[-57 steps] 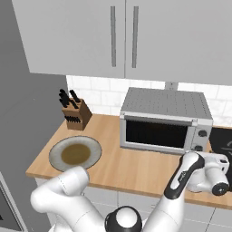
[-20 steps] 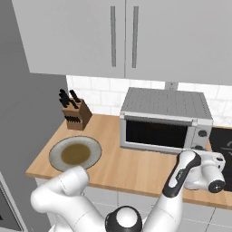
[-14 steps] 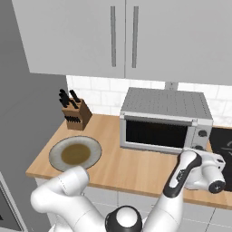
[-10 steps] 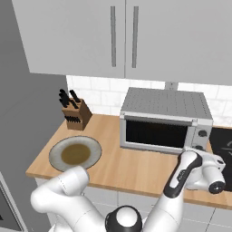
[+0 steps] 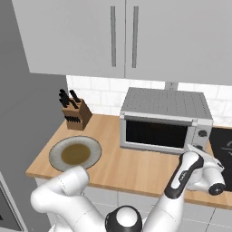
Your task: Pick up the kebab skewer and baguette bread, and place them inside the toaster oven. Close the toaster oven door and start by setting the timer.
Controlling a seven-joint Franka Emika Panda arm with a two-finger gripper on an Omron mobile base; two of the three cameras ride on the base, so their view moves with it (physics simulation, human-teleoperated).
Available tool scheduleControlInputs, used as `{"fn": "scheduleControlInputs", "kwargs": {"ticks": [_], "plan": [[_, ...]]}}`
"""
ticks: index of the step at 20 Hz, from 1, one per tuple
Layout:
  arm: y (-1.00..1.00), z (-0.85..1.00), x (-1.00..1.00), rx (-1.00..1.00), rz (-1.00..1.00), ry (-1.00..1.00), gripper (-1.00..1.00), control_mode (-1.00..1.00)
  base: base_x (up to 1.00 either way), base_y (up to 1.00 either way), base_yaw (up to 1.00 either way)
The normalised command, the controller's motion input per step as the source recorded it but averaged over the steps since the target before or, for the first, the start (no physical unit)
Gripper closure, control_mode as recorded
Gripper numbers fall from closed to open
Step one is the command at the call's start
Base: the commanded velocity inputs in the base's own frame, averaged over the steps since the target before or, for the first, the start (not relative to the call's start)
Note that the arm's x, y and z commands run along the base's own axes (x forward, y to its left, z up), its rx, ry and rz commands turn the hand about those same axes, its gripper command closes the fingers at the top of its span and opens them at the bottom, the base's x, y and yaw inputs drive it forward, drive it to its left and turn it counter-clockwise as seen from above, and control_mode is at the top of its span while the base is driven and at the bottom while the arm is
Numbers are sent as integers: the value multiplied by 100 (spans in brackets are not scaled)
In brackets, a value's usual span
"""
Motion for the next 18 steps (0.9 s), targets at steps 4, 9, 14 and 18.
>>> {"fn": "scheduleControlInputs", "kwargs": {"ticks": [4, 9, 14, 18], "plan": [[-1, 0, 0, 22, -11, 0, 100, -100, 0, 0, 0], [-2, 0, 0, 22, -10, 0, 100, -100, 0, 0, 0], [-4, 0, 0, 22, -9, 0, 100, -100, 0, 0, 0], [0, 0, 0, 21, -9, 0, 100, -100, 0, 0, 0]]}}
